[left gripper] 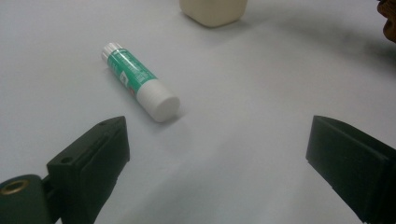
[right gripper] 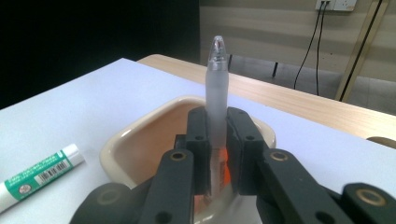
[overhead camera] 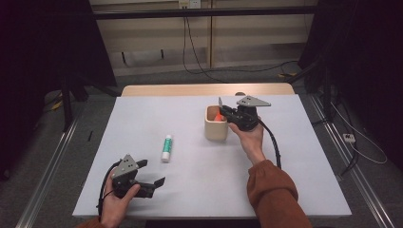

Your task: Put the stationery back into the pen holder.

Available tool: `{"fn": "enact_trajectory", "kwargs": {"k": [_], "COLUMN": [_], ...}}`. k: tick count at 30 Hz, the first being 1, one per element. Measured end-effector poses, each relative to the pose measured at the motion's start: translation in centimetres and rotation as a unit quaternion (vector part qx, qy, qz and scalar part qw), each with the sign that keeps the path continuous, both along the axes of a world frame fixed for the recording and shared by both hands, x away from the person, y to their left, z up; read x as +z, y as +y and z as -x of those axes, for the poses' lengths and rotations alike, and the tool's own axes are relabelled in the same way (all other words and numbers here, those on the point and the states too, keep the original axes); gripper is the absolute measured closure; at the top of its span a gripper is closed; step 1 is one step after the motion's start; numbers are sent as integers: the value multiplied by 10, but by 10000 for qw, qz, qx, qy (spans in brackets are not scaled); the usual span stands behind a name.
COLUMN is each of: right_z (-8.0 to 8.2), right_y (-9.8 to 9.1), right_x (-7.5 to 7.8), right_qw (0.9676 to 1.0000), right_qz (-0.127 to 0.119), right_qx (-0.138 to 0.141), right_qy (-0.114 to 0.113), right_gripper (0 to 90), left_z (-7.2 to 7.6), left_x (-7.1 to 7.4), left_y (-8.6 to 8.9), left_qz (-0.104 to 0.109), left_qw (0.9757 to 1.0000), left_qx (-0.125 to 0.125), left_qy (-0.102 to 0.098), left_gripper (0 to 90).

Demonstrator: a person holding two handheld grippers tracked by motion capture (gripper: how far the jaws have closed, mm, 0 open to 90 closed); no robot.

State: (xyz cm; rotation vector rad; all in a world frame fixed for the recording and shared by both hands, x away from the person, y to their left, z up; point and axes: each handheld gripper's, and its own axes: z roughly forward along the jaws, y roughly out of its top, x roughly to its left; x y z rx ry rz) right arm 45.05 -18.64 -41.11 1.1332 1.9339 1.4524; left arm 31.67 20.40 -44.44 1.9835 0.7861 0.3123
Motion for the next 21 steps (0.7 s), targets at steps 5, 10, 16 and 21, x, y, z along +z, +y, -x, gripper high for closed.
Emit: {"fn": "enact_trajectory", "kwargs": {"k": [5, 10, 16, 21], "right_z": [2, 3, 4, 7], "right_y": [-2, -2, -5, -8], "right_x": [0, 1, 6, 10], "right_qw": [10000, 10000, 10000, 10000], "right_qz": [5, 18, -1, -19], "right_qx": [-14, -14, -27, -27], "right_qy": [-11, -20, -59, -43], "right_gripper": [791, 737, 635, 492], "left_z": [0, 0, 0, 0], "left_x": [0, 0, 0, 0], "left_y": [0, 0, 0, 0], "left_qz": [1, 13, 8, 14], "left_qw": [10000, 10000, 10000, 10000], "left_qx": [5, 17, 13, 22], "left_qy": [-7, -27, -3, 19], "left_gripper": [61, 60, 61, 61]}}
